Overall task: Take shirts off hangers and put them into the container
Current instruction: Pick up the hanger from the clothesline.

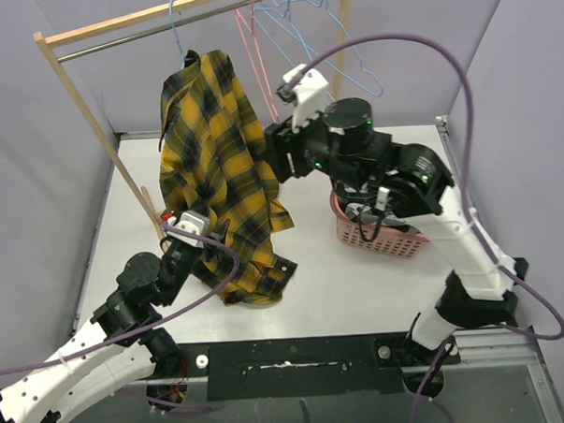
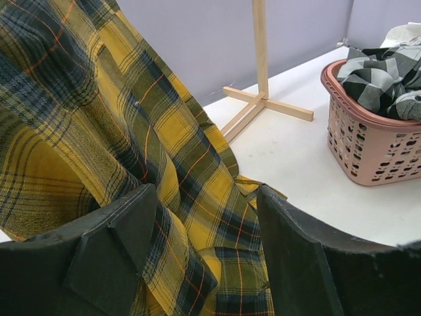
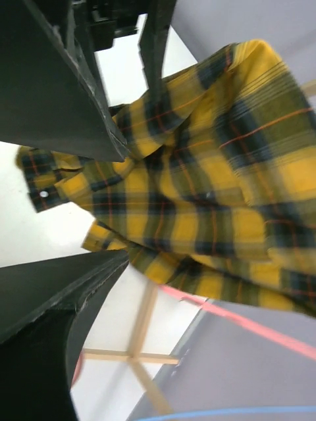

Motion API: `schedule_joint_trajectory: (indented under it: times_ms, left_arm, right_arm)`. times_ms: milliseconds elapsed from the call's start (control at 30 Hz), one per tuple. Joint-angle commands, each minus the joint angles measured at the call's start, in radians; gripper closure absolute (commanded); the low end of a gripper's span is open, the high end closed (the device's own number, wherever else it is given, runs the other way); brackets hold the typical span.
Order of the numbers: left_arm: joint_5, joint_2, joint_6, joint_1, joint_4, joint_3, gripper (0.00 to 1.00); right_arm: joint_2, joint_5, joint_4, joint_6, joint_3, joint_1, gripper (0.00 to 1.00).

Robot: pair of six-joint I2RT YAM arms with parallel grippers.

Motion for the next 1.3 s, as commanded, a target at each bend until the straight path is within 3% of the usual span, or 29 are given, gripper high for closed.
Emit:
schedule_joint_trajectory:
  times_ms: [0, 100, 233, 500, 667, 900, 1267]
  left_arm:
    - [0.017, -0.006, 0.003, 0.005, 0.046, 0.018, 0.40]
    - [0.129, -0.071, -0.004, 0.006, 0.018, 0.025, 0.46]
    - [0.132, -0.223, 0.018, 0.012, 0.132, -0.070, 0.47]
    - [0.101, -0.181, -0.007, 0.034, 0.069, -0.025, 0.48]
    - [0.046, -0.254, -0.040, 0.095, 0.112, -0.062, 0.48]
    - [0.133, -0.189, -0.087, 0.156, 0.065, -0.023, 0.53]
    - [0.132, -0.194, -0.088, 0.158, 0.061, -0.021, 0.54]
  right_arm:
    - [0.165, -0.017, -0.039, -0.105, 0.239, 0.037, 0.39]
    - [0.205, -0.033, 0.065, -0.122, 0.256, 0.069, 0.24]
    - [0.196, -0.053, 0.226, -0.117, 0.172, 0.084, 0.19]
    - [0.311, -0.144, 0.307, -0.071, 0.291, 0.089, 0.18]
    - [0.382, -0.143, 0.359, -0.060, 0.320, 0.101, 0.18]
    - [0.455, -0.135, 0.461, -0.022, 0.315, 0.124, 0.19]
    - [0.518, 0.090, 0.506, -0.061, 0.326, 0.207, 0.22]
